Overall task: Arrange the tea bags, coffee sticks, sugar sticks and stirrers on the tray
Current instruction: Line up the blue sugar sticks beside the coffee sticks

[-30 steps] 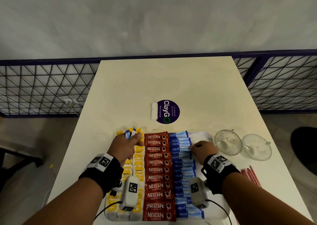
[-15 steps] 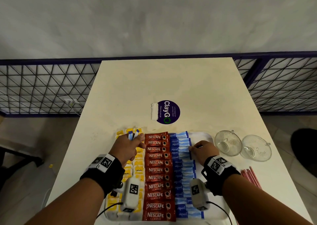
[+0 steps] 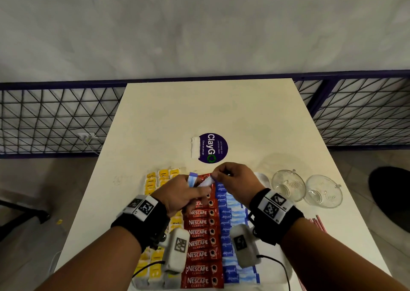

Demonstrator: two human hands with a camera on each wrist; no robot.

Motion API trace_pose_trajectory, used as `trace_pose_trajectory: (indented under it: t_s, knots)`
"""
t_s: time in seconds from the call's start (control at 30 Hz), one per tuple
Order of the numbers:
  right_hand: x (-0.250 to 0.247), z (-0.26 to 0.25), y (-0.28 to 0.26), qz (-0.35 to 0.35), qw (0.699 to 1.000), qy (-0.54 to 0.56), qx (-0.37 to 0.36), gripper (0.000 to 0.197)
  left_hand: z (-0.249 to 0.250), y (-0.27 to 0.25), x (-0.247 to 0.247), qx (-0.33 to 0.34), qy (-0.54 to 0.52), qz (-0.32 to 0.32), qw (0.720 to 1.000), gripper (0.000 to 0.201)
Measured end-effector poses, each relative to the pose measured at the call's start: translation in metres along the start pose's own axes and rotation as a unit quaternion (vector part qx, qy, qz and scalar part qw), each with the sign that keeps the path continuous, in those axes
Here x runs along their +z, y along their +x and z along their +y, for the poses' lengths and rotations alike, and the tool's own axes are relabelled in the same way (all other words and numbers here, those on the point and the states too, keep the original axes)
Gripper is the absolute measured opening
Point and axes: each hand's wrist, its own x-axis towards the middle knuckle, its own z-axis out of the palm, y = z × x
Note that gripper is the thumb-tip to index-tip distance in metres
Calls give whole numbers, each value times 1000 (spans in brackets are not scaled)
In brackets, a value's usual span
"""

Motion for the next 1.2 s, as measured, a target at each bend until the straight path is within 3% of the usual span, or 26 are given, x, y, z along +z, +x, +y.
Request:
trace_pose_trajectory:
  t_s: [0.2, 0.33, 0.5, 0.73, 0.9, 1.07, 1.2]
  knots:
    - [-8, 21, 0, 48, 991, 84, 90, 22, -11, 1, -11, -4, -56, 65, 996, 21]
    - [-10, 19, -6, 58, 982, 148, 106, 18, -9, 4, -5, 8, -29, 98, 995, 16]
    - [-15, 15, -14, 88, 977, 154, 119, 39, -3, 9, 4, 51, 53, 150, 986, 16]
    - [-19, 24, -12, 117, 972, 181, 95, 7, 2, 14, 14, 82, 24, 188, 978, 20]
    - [-20, 32, -12, 120, 971, 176, 106, 3, -4, 20, 18, 93, 51, 208, 972, 16]
    - [-29, 57, -19, 134, 977, 85, 141, 11, -22, 24, -1, 29, 119, 256, 959, 7]
    - [-28, 83, -25, 115, 971, 58, 202, 15, -35, 14, -37, -53, 279, 315, 905, 11]
